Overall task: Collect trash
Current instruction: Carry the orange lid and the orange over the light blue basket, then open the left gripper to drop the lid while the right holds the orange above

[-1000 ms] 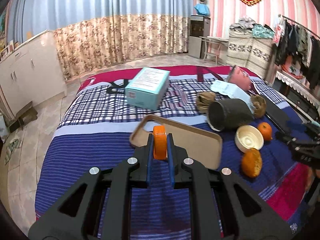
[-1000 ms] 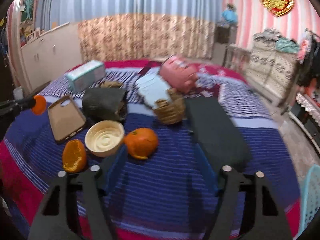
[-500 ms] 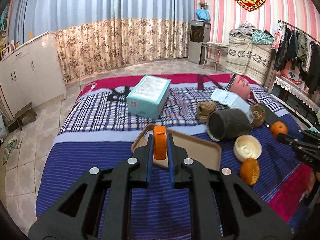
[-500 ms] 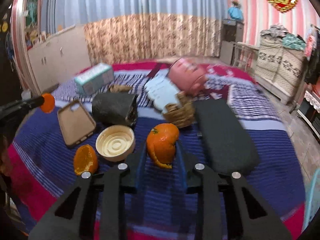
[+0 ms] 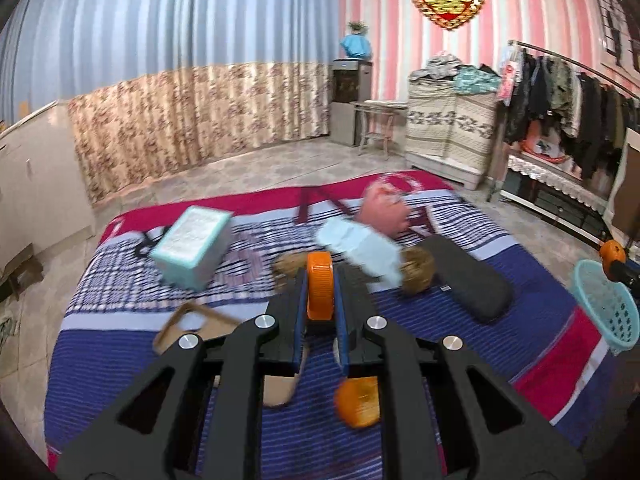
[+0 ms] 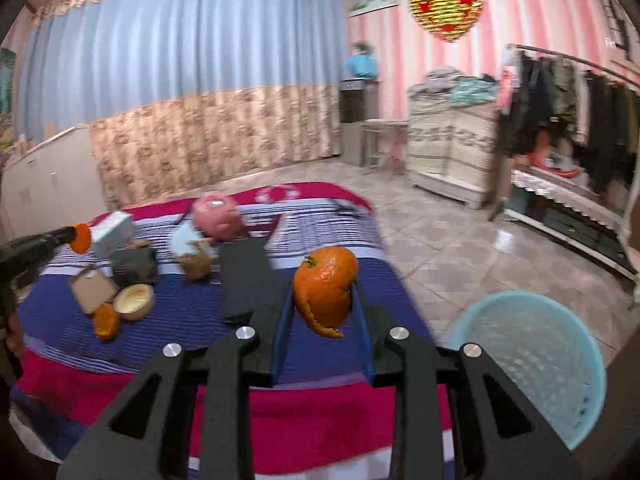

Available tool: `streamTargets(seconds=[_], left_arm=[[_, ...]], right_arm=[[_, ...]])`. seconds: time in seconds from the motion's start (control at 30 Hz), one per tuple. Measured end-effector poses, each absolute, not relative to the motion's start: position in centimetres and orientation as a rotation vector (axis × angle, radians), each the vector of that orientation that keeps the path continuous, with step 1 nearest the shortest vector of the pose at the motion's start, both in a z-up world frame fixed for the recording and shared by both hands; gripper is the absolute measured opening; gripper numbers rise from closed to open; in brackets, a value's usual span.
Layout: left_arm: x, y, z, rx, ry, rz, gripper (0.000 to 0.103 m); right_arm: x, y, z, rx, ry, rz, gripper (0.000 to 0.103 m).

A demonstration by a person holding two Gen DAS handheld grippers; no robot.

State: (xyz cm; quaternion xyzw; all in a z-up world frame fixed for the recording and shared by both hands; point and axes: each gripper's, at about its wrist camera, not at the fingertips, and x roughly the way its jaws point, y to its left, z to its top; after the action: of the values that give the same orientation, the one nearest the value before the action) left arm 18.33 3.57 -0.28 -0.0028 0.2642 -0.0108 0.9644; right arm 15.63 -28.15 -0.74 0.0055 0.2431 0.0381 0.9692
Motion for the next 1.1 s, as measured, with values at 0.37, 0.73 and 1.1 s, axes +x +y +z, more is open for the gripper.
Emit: streamTargets(seconds=[0.37, 0.73, 1.1], left_arm=[[20.3, -9.2, 0.2, 0.022, 0.516, -0.216, 0.012], [21.2, -23.6, -1.7, 0.066, 0.532, -0.479, 0.012], [21.1, -33.5, -4.7, 0.102, 0.566, -0.645, 0.010]], right_arm=[[14.2, -37.7, -1.4, 0.060, 0.458, -0.133, 0.029], [13.1, -45.1, -3.0, 0.156, 0.446, -0.297, 0.029], [13.2, -49.4, -5.1, 0.181, 0.483, -0.374, 0.029]])
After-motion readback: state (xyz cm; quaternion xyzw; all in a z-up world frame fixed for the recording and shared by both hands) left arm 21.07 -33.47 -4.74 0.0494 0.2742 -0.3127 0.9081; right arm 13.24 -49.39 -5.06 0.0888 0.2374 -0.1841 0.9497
